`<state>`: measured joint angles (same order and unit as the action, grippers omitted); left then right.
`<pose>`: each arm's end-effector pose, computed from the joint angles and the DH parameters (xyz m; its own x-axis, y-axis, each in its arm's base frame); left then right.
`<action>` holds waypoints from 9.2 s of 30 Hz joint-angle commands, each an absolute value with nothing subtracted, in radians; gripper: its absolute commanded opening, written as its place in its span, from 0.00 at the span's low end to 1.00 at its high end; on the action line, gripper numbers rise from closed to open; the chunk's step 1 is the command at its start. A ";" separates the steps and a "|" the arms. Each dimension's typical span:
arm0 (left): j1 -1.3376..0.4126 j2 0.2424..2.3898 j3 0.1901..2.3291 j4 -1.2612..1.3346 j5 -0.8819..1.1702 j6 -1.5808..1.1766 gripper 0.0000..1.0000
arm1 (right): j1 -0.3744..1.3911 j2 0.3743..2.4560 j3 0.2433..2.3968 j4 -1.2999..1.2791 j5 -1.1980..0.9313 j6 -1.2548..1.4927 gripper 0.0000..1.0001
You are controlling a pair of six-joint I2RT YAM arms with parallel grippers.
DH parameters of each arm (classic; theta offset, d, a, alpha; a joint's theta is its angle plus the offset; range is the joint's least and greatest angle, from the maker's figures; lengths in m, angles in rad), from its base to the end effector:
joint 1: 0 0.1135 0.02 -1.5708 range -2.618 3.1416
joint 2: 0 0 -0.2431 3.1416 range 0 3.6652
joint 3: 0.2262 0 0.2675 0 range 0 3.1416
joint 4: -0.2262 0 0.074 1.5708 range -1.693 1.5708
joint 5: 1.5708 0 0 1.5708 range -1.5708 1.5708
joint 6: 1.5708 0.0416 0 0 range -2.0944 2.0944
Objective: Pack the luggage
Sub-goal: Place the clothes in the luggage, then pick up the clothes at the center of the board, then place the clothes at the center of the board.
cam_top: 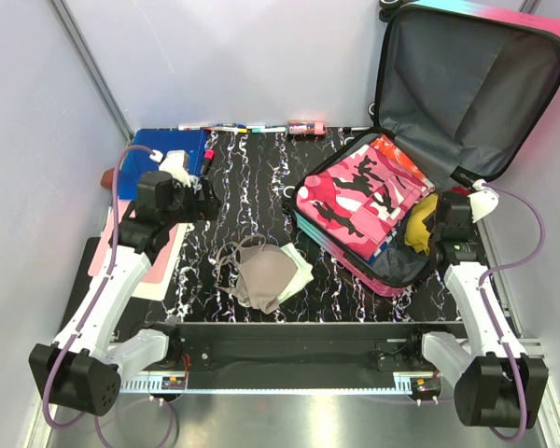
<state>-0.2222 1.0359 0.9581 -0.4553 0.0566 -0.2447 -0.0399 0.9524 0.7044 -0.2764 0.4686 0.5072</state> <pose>0.2532 -0.0596 0.3035 -0.5458 -0.1247 -0.8286 0.1395 0.9616 -0.2365 0.2417 -0.0285 0.2501 -0.2303 0.4429 -0.8665 0.6156 0.7559 0.2228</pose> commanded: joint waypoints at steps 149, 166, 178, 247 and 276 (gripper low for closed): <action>-0.225 1.043 0.963 -0.420 0.048 -0.241 0.99 | 0.744 1.621 0.675 0.160 -0.222 0.609 0.91; -0.226 1.043 0.965 -0.420 0.046 -0.239 0.99 | 0.750 1.588 0.684 0.204 -0.281 0.627 0.39; -0.226 1.040 0.965 -0.420 0.048 -0.239 0.99 | 0.749 1.536 0.736 0.186 -0.327 0.646 0.00; -0.225 1.034 0.965 -0.422 0.058 -0.242 0.99 | 0.606 1.107 1.339 -0.164 -0.346 0.304 0.00; -0.225 1.032 0.965 -0.420 0.061 -0.245 0.99 | 0.713 1.626 0.953 0.373 -0.569 0.586 0.01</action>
<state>-0.2222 1.0363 0.9581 -0.4553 0.0532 -0.2443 0.7128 1.5810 0.9348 0.2405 -0.5613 0.5449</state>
